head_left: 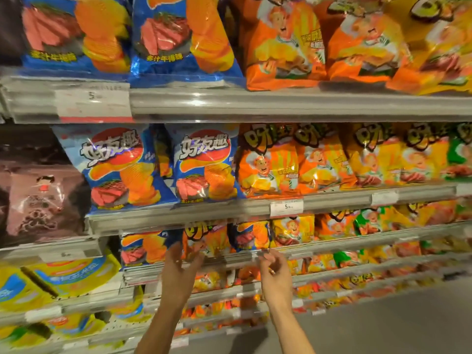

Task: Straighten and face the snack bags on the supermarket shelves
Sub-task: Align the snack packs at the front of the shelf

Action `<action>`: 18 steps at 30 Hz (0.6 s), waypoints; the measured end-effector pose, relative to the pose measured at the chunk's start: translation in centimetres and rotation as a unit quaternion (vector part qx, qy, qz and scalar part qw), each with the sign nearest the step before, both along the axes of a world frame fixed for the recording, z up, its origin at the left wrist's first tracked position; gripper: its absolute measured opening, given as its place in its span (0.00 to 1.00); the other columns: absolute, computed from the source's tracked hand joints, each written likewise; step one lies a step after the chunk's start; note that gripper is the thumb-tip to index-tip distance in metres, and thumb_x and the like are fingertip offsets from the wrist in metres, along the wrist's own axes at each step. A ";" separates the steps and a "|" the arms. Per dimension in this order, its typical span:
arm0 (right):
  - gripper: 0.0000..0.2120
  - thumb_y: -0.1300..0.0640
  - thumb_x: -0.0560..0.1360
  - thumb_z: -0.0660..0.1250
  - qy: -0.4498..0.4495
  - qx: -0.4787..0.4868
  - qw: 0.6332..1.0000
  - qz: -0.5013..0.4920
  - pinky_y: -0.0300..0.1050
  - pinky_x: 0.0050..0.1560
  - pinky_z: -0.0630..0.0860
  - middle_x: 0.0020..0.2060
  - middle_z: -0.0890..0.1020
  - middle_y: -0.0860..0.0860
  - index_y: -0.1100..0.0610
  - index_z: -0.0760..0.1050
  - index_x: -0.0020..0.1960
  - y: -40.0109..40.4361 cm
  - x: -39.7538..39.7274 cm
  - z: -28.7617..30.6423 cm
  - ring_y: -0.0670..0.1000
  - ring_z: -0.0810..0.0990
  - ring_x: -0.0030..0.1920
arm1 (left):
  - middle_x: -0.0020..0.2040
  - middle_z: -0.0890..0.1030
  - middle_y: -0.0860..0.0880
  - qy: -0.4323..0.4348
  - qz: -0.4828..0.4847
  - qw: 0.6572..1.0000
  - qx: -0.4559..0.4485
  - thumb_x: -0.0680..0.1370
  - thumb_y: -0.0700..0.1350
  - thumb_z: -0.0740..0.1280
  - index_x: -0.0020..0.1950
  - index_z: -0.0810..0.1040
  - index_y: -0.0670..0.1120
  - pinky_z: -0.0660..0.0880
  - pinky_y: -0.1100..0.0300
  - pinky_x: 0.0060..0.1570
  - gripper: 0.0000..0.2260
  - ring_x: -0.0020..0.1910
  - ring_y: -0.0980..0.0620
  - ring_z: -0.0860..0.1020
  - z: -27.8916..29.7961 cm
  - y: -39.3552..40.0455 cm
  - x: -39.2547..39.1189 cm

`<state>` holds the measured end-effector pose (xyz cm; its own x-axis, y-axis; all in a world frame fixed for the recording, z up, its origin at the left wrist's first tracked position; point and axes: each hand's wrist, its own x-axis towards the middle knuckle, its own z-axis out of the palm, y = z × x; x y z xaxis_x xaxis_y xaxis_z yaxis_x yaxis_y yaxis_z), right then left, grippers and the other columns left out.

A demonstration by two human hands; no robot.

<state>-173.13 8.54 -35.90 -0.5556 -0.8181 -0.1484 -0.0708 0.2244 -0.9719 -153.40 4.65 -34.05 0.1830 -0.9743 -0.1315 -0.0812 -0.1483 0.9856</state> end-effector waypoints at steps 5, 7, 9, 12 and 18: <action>0.23 0.55 0.78 0.72 0.048 -0.034 0.996 0.070 0.46 0.57 0.78 0.60 0.80 0.55 0.58 0.71 0.70 -5.2 -3.2 -0.5 0.55 0.80 0.60 | 0.48 0.81 0.40 -0.046 -0.011 0.997 -0.064 0.73 0.35 0.75 0.64 0.72 0.38 0.78 0.46 0.47 0.22 0.46 0.39 0.80 0.5 -3.1 -2.3; 0.29 0.57 0.75 0.75 0.075 -0.040 0.991 0.106 0.60 0.63 0.76 0.63 0.79 0.61 0.62 0.68 0.73 -7.3 -4.4 -1.3 0.62 0.78 0.63 | 0.46 0.80 0.33 -0.031 -0.010 0.998 -0.059 0.73 0.33 0.74 0.63 0.72 0.35 0.78 0.40 0.44 0.21 0.44 0.34 0.81 0.5 -4.1 -2.9; 0.39 0.55 0.73 0.77 0.102 0.001 0.984 0.149 0.64 0.66 0.72 0.68 0.75 0.61 0.62 0.62 0.77 -8.9 -5.2 -2.1 0.63 0.75 0.68 | 0.47 0.81 0.31 -0.020 -0.010 0.999 -0.044 0.73 0.32 0.74 0.63 0.73 0.35 0.79 0.38 0.47 0.20 0.46 0.32 0.81 0.1 -4.8 -3.3; 0.46 0.49 0.71 0.79 0.138 0.044 0.972 0.183 0.59 0.69 0.71 0.70 0.71 0.59 0.60 0.58 0.79 -10.8 -5.7 -3.4 0.62 0.71 0.71 | 0.45 0.83 0.42 -0.049 0.005 0.998 -0.035 0.72 0.36 0.76 0.61 0.75 0.43 0.80 0.51 0.42 0.20 0.42 0.45 0.82 -0.9 -5.2 -3.7; 0.48 0.44 0.67 0.81 0.179 0.063 0.956 0.223 0.50 0.71 0.70 0.70 0.70 0.56 0.57 0.59 0.77 -13.1 -6.3 -5.1 0.57 0.70 0.71 | 0.49 0.80 0.42 -0.066 0.042 0.997 0.027 0.69 0.40 0.79 0.61 0.71 0.40 0.75 0.46 0.55 0.26 0.52 0.39 0.79 -2.9 -5.5 -3.5</action>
